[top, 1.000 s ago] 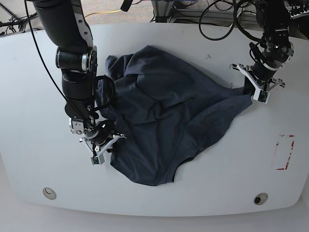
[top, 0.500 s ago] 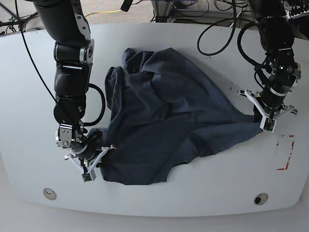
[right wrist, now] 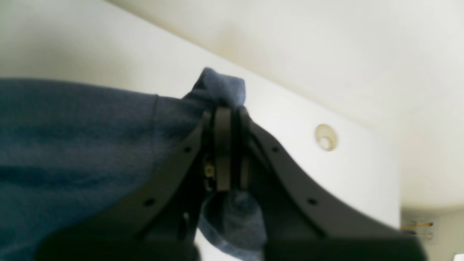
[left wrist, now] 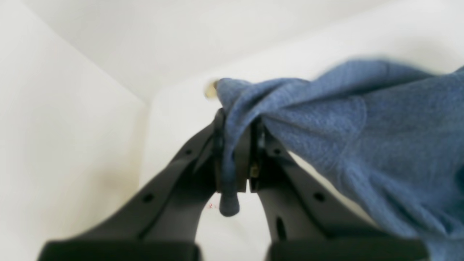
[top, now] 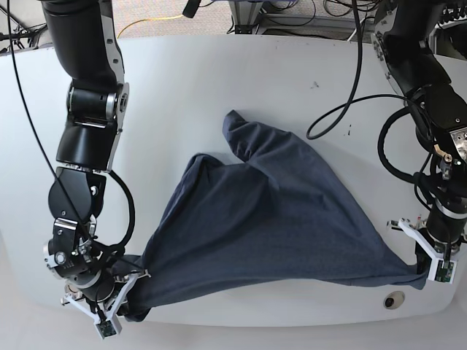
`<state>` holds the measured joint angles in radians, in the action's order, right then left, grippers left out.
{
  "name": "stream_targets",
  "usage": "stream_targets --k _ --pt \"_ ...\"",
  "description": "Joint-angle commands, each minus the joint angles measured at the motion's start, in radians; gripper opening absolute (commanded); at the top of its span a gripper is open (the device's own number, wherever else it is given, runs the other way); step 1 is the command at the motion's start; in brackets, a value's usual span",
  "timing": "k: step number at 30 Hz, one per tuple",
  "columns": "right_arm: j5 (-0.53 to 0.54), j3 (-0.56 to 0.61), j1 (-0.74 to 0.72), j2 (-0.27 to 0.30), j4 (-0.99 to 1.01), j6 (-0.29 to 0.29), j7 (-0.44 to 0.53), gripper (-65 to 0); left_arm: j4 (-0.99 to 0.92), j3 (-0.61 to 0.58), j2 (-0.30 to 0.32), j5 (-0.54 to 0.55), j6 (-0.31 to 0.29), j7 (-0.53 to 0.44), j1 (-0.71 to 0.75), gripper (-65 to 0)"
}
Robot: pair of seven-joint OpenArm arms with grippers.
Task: Fold the T-shirt properly
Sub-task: 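Lift the shirt with both grippers and stretch it apart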
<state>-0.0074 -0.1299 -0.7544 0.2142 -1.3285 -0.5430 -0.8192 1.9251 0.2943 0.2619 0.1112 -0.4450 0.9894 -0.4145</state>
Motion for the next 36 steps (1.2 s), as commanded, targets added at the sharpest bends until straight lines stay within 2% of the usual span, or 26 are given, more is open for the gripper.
stream_targets --k 1,9,15,18,20,23,25,29,33,36 --pt "0.004 -0.003 -0.083 0.026 -0.044 -0.018 -0.012 -65.0 0.014 -0.007 0.015 -0.003 0.008 0.001 -0.079 -65.0" --pt "0.004 0.000 -0.273 0.072 -0.047 -0.071 -0.093 -65.0 0.007 -0.010 0.020 -0.006 0.008 0.012 -0.286 -65.0" --pt "0.004 -0.004 -0.403 0.083 -0.049 -0.113 -0.191 -65.0 -0.036 -0.010 0.066 -0.006 0.008 0.053 -0.452 -65.0" --pt "0.004 -0.006 -0.426 0.087 -0.098 -0.133 -0.233 -65.0 -0.048 -0.010 0.076 -0.003 0.007 0.056 -0.496 -65.0" --pt "0.005 -0.004 -0.420 0.095 -0.179 -0.134 -0.266 -65.0 -0.052 -0.013 0.095 0.000 -0.021 0.064 -0.504 -65.0" --pt "0.002 -0.001 -0.362 0.095 -0.257 -0.145 -0.286 -65.0 -0.048 -0.045 0.096 -0.005 -0.084 0.067 -0.495 -65.0" --pt "0.001 -0.004 -0.314 0.093 -0.311 -0.148 -0.291 -65.0 -0.043 -0.066 0.095 -0.001 -0.105 0.092 -0.449 -65.0" --pt "-0.001 -0.007 -0.181 0.095 -0.409 -0.148 -0.292 -65.0 0.020 -0.068 0.073 0.003 -0.133 0.150 -0.340 -65.0" --pt "-0.003 -0.020 -0.026 0.093 -0.495 -0.148 -0.291 -65.0 0.033 -0.065 0.035 0.003 -0.170 0.151 -0.217 -65.0" --pt "0.004 -0.080 0.105 0.081 -0.564 -0.148 -0.288 -65.0 0.064 -0.036 0.029 0.003 -0.185 0.151 -0.116 -65.0"
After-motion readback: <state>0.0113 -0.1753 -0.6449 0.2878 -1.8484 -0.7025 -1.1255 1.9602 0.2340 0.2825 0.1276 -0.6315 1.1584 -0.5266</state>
